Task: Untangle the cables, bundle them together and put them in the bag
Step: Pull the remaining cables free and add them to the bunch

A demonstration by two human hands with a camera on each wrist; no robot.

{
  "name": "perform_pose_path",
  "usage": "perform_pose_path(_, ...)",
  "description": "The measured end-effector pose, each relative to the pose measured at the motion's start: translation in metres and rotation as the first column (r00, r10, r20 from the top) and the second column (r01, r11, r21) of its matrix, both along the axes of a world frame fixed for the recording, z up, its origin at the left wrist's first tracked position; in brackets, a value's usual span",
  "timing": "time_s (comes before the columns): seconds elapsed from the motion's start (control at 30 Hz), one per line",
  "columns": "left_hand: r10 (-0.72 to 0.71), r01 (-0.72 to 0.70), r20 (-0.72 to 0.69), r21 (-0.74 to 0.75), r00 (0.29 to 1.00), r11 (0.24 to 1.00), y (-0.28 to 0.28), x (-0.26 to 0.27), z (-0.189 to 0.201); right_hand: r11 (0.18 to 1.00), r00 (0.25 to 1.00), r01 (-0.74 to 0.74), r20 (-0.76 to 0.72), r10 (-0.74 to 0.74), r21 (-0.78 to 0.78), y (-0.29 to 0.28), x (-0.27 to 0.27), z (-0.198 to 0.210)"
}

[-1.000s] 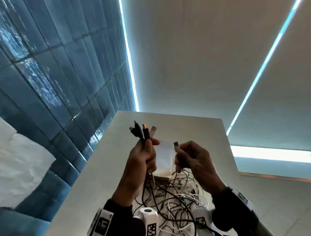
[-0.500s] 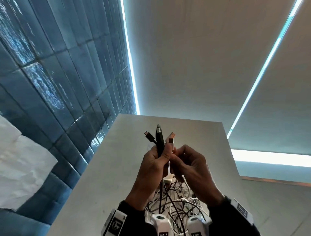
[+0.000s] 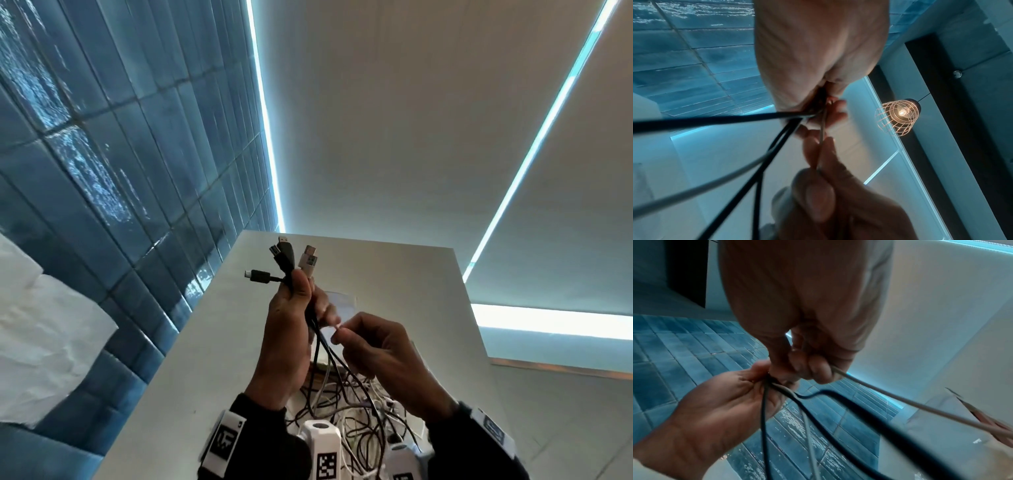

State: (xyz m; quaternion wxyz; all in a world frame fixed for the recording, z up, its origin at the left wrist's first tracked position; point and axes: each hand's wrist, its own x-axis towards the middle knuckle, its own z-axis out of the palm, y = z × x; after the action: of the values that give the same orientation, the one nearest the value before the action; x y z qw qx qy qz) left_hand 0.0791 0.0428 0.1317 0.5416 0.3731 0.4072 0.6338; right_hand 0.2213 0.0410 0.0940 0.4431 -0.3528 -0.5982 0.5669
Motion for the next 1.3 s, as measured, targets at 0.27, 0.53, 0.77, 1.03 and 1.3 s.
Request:
perform_pose_path(0.27,-0.096,0.096,-0.006,0.041,0.995,0.995,0.005,-0.015,0.007,0.998,0.976,-0.054,0.212,0.046,0.033,0.005,0.006,-0.026)
perform_pose_path(0.53,0.007,-0.011,0.127,0.032,0.992,0.999,0.007,-0.024,0.010,0.996,0.852,0.025,0.519,-0.065,0.084,0.017,0.022,-0.097)
perform_pose_path(0.77,0.011,-0.005,0.059,-0.107,0.998,0.994,0.000,-0.014,-0.002,0.946,0.873,0.322,0.375,-0.312,0.037,0.016,0.026,-0.093)
perform_pose_path(1.03,-0.043,0.029,-0.059,-0.218,0.997,0.976,-0.007,-0.001,-0.002,0.982,0.998,0.069,-0.005,-0.069,0.175,-0.008,0.010,0.012)
perform_pose_path(1.3,-0.085,0.110,0.304,-0.068,0.949,0.992,-0.013,-0.006,0.013,0.993,0.992,-0.066,0.117,0.054,0.097,-0.009,0.013,-0.022)
